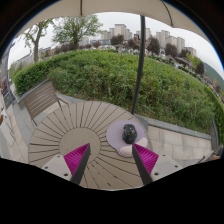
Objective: Arrange mouse
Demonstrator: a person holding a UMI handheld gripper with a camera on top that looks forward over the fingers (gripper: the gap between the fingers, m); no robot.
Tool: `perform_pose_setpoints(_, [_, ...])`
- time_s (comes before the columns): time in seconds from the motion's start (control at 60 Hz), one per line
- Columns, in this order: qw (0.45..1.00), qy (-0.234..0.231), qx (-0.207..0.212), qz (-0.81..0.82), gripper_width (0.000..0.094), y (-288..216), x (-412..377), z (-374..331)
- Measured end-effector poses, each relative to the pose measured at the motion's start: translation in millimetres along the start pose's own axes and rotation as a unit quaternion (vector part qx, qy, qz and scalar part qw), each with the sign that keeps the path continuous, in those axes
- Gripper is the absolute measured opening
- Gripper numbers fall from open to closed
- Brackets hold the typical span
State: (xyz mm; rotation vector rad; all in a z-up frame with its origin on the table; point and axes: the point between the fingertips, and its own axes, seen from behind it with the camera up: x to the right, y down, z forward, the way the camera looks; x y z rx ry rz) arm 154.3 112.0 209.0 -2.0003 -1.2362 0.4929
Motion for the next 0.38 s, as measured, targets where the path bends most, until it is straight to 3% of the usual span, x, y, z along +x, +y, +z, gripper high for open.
perform_pose_setpoints(0.383, [1.000,-0.017,-0.011,-0.016,0.0853,21.2,-21.1,-19.7])
